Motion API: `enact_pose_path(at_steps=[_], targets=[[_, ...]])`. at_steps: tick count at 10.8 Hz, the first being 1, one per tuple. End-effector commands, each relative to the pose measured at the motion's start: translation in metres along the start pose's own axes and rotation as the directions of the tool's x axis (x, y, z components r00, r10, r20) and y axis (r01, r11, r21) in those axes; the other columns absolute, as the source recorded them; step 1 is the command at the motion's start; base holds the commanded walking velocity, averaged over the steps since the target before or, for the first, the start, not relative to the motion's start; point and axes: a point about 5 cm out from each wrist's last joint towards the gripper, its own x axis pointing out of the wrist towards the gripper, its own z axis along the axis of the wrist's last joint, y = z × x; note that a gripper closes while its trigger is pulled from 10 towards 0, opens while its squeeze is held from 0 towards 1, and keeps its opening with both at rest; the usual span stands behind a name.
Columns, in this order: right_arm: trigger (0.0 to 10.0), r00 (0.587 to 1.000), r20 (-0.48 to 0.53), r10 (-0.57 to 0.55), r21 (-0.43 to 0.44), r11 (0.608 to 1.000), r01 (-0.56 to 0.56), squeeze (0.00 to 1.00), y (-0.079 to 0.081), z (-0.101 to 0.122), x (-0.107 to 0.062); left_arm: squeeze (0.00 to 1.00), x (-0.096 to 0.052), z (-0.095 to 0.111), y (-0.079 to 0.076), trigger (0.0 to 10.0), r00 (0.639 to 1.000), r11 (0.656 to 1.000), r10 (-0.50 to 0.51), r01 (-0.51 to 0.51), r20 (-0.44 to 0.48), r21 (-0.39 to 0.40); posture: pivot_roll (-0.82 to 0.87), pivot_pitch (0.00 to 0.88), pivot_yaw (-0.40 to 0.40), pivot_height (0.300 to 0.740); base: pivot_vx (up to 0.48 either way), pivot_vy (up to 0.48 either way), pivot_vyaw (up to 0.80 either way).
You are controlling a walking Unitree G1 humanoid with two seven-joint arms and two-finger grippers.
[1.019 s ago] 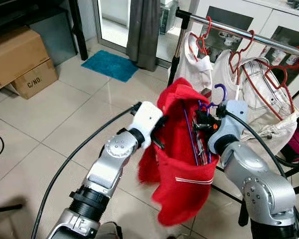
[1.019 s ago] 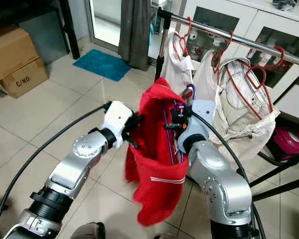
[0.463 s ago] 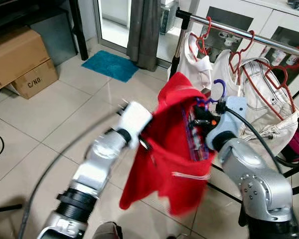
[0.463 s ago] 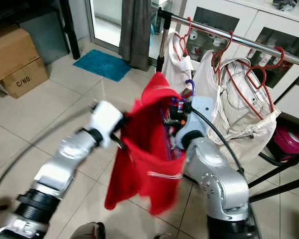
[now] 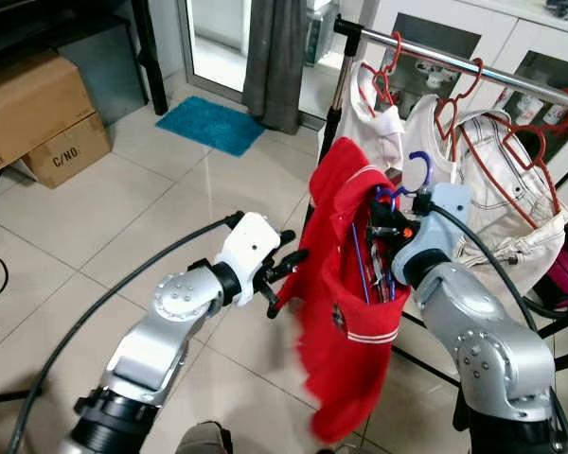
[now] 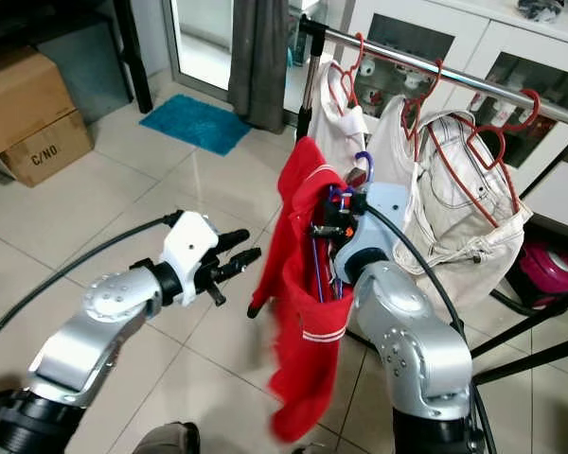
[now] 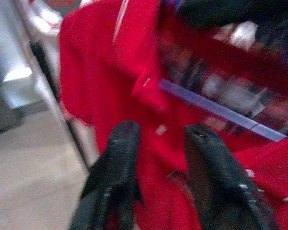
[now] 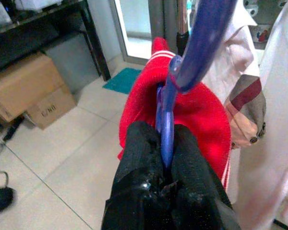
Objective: Hang hanger
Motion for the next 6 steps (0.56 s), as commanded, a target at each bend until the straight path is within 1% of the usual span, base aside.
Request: enact_pose_path(at_steps=[1, 2, 3, 4, 5, 6], targets=[[10.0, 0.999, 0.048, 0.012, -0.034, 0.999, -0.01, 0.0, 0.001, 0.012, 0.002, 1.0, 0.004, 0.012, -0.009, 10.0, 0.992, 0.994, -0.1, 0.103, 0.077, -0.046, 0.03, 0.081, -0.096, 0.74, 0.0, 0.0, 0.0], [10.0, 0.999, 0.049, 0.021, -0.051, 0.999, -0.019, 0.0, 0.002, 0.014, 0.003, 1.0, 0.006, 0.012, -0.015, 10.0, 0.974, 0.973, -0.203, 0.212, 0.097, -0.087, 0.03, 0.08, -0.096, 0.74, 0.0, 0.0, 0.0], [10.0, 0.998, 0.052, 0.031, -0.082, 0.996, -0.026, 0.0, 0.004, 0.018, 0.004, 1.0, 0.009, 0.007, -0.021, 10.0, 0.935, 0.929, -0.348, 0.354, 0.076, -0.109, 0.02, 0.075, -0.099, 0.74, 0.0, 0.0, 0.0], [10.0, 0.997, 0.064, 0.042, -0.093, 0.995, -0.036, 0.0, 0.006, 0.024, 0.005, 1.0, 0.008, 0.0, -0.027, 10.0, 0.859, 0.852, -0.511, 0.51, 0.022, -0.12, 0.01, 0.071, -0.092, 0.74, 0.0, 0.0, 0.0], [10.0, 0.997, 0.068, 0.046, -0.096, 0.995, -0.04, 0.0, 0.008, 0.026, 0.005, 1.0, 0.008, 0.001, -0.028, 10.0, 0.836, 0.828, -0.548, 0.546, 0.028, -0.124, 0.01, 0.069, -0.089, 0.74, 0.0, 0.0, 0.0], [10.0, 0.996, 0.072, 0.057, -0.096, 0.994, -0.05, 0.0, 0.01, 0.027, 0.006, 0.0, 0.011, 0.006, -0.027, 10.0, 0.814, 0.805, -0.578, 0.581, 0.06, -0.119, 0.0, 0.064, -0.083, 0.74, 0.0, 0.0, 0.0]])
